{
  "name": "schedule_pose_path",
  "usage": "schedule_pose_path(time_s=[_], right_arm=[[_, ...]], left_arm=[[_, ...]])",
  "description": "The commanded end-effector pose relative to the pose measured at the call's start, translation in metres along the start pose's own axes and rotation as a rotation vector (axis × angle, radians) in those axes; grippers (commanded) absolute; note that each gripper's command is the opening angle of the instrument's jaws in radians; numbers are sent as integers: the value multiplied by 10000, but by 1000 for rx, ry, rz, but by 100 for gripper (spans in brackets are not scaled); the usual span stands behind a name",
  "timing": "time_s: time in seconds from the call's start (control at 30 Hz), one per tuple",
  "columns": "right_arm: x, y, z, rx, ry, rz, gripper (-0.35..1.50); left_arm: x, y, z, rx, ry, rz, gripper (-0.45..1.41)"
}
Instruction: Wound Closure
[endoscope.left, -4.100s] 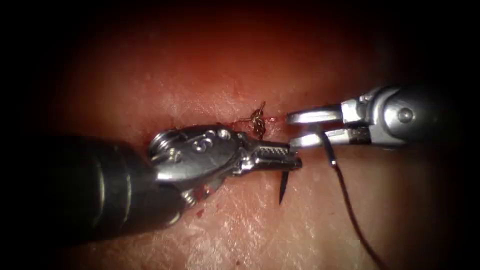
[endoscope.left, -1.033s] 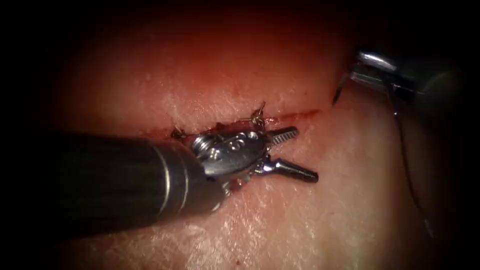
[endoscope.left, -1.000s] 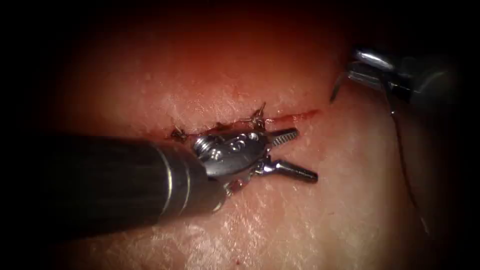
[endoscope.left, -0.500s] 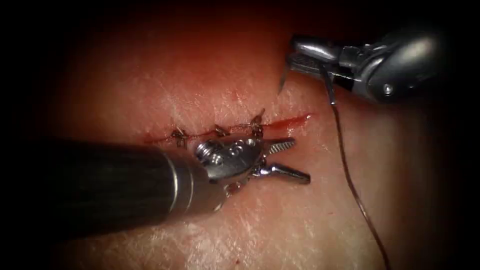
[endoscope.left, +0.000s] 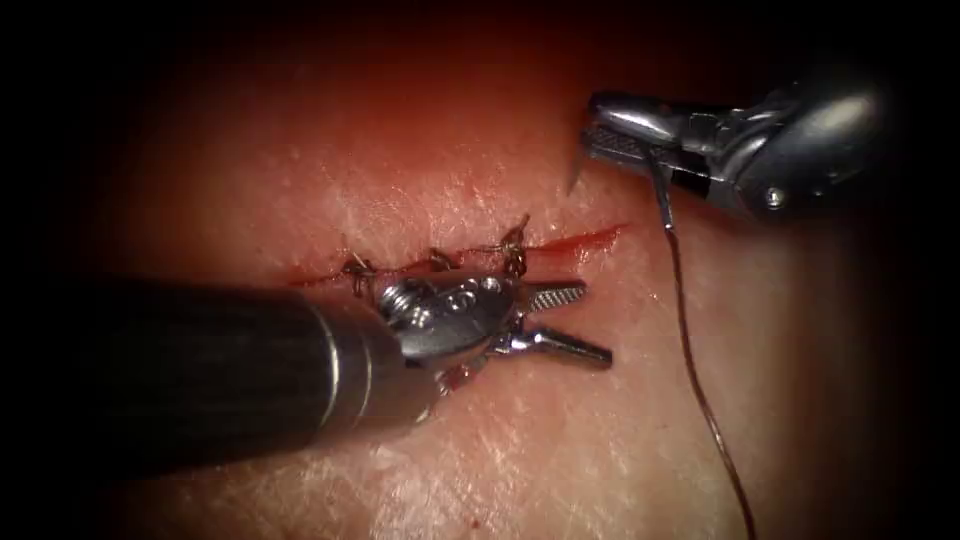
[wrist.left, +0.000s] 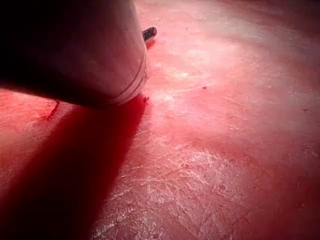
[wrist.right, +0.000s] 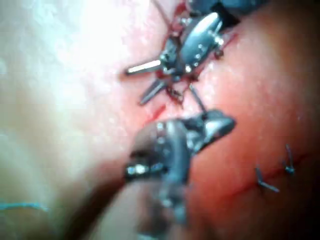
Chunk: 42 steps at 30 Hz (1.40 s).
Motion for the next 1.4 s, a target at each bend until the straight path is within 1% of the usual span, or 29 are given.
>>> schedule_pose_path(time_s=[0.03,0.2,0.47,0.73,0.83,0.87,0.9,1.0,1.17,1.27,1.3,1.4], right_arm=[[-1,-7,7,2,2,0,-35],[-4,-10,7,8,0,-10,-35],[-10,-17,9,13,-8,-35,-35],[-15,-30,14,57,-27,-106,-35],[-24,-45,13,70,-28,-128,-35],[-31,-56,13,73,-29,-140,-35],[-33,-61,12,77,-30,-150,-35],[-35,-66,11,80,-29,-156,-35],[-32,-72,2,85,-24,-160,-35],[-27,-81,-5,88,-18,-167,-35],[-25,-88,-6,89,-13,-173,-35],[-26,-96,-7,90,-8,-180,-35]], left_arm=[[-4,-2,8,-1,0,-1,54],[-4,-1,7,-1,0,-1,54],[-3,1,7,-2,0,-3,48],[-2,1,6,-3,0,-3,46],[-1,1,4,-5,-1,-4,44],[1,2,3,-8,-2,-5,44],[1,2,2,-9,-2,-6,44],[2,2,1,-10,-3,-6,43],[2,1,0,-11,-3,-6,41],[1,-1,0,-11,-4,-4,39],[0,-3,0,-11,-4,-2,39],[-2,-6,0,-12,-5,0,38]])
